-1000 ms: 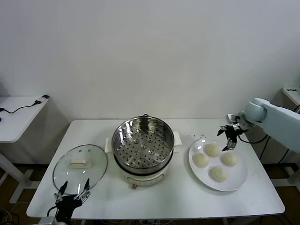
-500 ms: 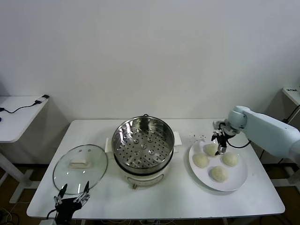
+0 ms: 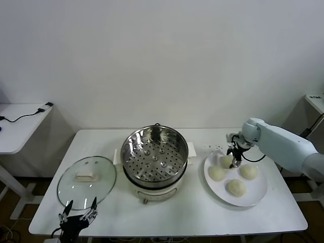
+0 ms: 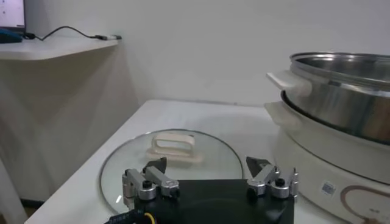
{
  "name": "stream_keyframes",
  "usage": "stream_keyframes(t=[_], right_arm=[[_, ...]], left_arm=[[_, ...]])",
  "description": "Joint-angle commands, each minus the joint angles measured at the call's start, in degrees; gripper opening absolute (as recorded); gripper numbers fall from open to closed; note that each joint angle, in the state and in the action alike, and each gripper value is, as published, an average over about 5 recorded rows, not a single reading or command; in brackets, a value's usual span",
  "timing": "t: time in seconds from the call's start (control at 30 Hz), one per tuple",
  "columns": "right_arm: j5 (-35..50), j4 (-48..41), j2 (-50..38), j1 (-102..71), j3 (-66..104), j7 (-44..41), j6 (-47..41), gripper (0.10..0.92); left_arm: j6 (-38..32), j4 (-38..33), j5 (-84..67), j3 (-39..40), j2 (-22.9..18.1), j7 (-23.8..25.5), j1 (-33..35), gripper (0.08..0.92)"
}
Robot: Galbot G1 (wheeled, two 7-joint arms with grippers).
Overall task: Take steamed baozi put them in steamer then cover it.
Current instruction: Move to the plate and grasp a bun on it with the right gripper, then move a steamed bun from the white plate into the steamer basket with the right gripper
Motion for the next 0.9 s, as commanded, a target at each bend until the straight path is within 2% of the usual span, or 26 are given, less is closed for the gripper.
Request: stream_keyframes(t=[0.03,0.2,0.37,0.5,0.63,0.77,0.9], right_arm=[[-0.97,-0.77,0.70,-0.58,0.56,0.09,-0.33,0.661],[-0.12,2.99,-0.67,4.87,-1.93,-1.22,0.46,0.655],[6.74,11.47,-0.45,24.88,-15.29,-4.18,5.31,0.661],[14.85,17.77,4.28,40.85,-22.24,-7.18,12.58,0.662],[20.01,24.70,10.94,49.22,-22.66,-8.99,20.02,0.662],[19.85,33.77,18.74,51.90,-21.78,-10.18,28.62,0.662],[13.02,39.52,24.62,49.88,-22.10,-9.47,37.04,0.662]], left_arm=[[0.10,0.04,0.07,0.03,-0.03,-0.04,0.06,0.823],[0.28,-0.06,0.14,0.04,-0.04,-0.21,0.02,0.823],[0.61,-0.38,0.11,-0.02,0.24,-0.29,-0.11,0.823],[1.14,-1.19,0.12,0.02,0.48,-0.27,-0.23,0.823],[1.69,-1.90,0.22,0.10,0.45,-0.26,-0.50,0.823],[1.98,-2.42,0.32,0.20,0.41,-0.25,-0.54,0.823],[1.95,-2.78,0.35,0.16,0.42,-0.26,-0.37,0.823]])
